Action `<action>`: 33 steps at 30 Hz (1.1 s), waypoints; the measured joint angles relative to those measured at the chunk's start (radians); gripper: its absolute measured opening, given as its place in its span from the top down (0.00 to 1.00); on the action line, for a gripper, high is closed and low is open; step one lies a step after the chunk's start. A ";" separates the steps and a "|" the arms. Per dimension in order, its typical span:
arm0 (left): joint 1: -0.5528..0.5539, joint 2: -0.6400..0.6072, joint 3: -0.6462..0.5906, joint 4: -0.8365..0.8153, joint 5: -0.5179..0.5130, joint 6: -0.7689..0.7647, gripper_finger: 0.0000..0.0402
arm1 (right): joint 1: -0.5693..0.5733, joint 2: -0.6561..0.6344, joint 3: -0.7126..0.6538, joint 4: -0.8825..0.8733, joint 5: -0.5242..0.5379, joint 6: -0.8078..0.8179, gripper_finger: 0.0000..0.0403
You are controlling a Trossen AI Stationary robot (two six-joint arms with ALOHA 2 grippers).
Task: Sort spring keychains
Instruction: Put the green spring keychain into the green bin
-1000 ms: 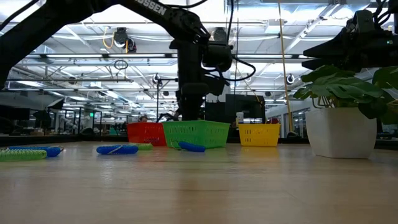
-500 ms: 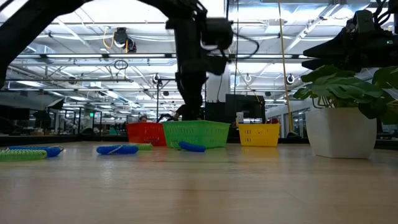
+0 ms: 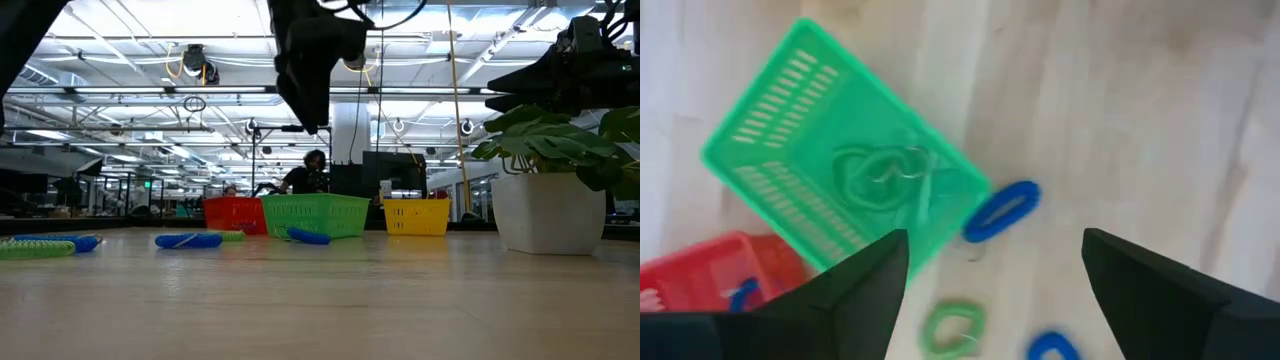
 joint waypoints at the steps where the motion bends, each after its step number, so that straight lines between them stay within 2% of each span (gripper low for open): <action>1: -0.010 0.000 0.000 -0.001 0.000 -0.022 0.26 | 0.000 0.000 0.000 0.000 0.000 0.000 0.58; 8: -0.060 0.001 -0.015 0.008 0.024 -0.182 0.29 | 0.000 0.000 0.000 -0.001 0.000 0.000 0.57; 17: -0.089 0.002 -0.117 0.014 0.057 -0.396 0.23 | 0.000 0.000 0.000 -0.001 0.000 0.000 0.58; 33: -0.038 -0.076 -0.423 0.224 0.051 -0.594 0.28 | 0.000 0.000 0.000 -0.001 0.000 0.000 0.58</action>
